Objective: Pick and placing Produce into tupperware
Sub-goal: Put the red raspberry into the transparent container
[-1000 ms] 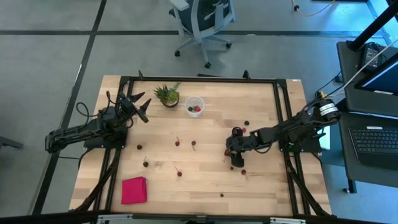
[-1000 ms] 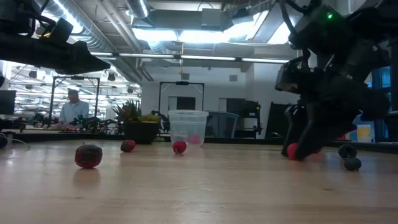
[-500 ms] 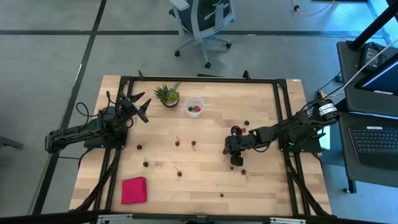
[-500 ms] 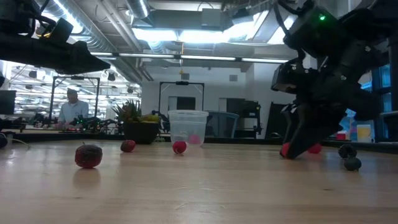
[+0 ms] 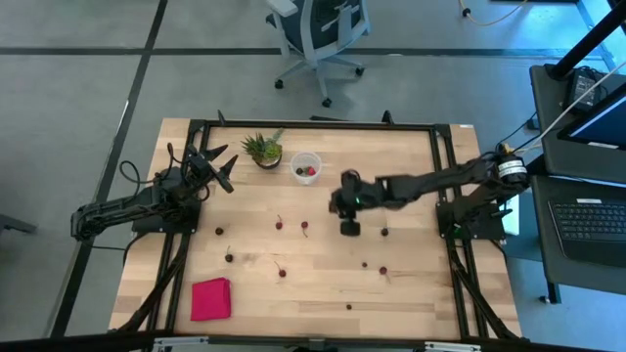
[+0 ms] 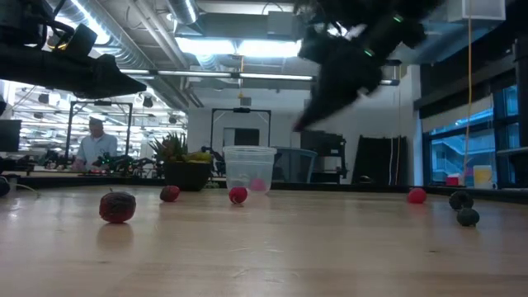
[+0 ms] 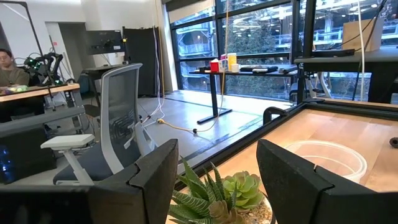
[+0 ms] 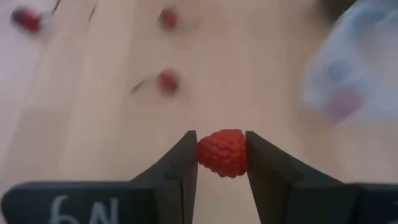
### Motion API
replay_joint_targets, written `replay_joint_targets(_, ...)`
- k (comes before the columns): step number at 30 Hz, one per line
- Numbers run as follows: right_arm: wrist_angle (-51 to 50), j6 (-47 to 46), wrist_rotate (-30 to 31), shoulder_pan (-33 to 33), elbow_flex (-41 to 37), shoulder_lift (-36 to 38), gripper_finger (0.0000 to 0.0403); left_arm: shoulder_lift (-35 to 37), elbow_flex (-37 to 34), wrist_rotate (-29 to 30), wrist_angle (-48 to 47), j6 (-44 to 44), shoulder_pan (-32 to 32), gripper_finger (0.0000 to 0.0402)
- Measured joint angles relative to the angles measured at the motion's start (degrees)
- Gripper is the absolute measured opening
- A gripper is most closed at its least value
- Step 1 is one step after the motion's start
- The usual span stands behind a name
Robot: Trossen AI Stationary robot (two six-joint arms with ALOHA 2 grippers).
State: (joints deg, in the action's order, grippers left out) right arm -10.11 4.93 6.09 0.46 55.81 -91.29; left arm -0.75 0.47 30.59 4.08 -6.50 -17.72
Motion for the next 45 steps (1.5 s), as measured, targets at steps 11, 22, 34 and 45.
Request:
replay_joint_targets(11,-0.4,10.6,-1.5,-11.0,13.2,-1.3,0.0114,0.0,0.0,0.0,0.0,0.0,0.0,0.0212)
replay_joint_targets(22,3.8,8.9,-9.7,-18.0,17.7,-15.6,0.0114,0.0,0.0,0.0,0.0,-0.1,0.0,0.0212)
replay_joint_targets(34,0.3,7.4,-9.9,-20.1,23.4,-22.8,0.0114,0.0,0.0,0.0,0.0,-0.1,0.0,0.0212)
replay_joint_targets(45,-1.5,4.5,-9.8,-20.2,23.4,-22.8,0.0140,0.0,0.0,0.0,0.0,-0.1,0.0,0.0212)
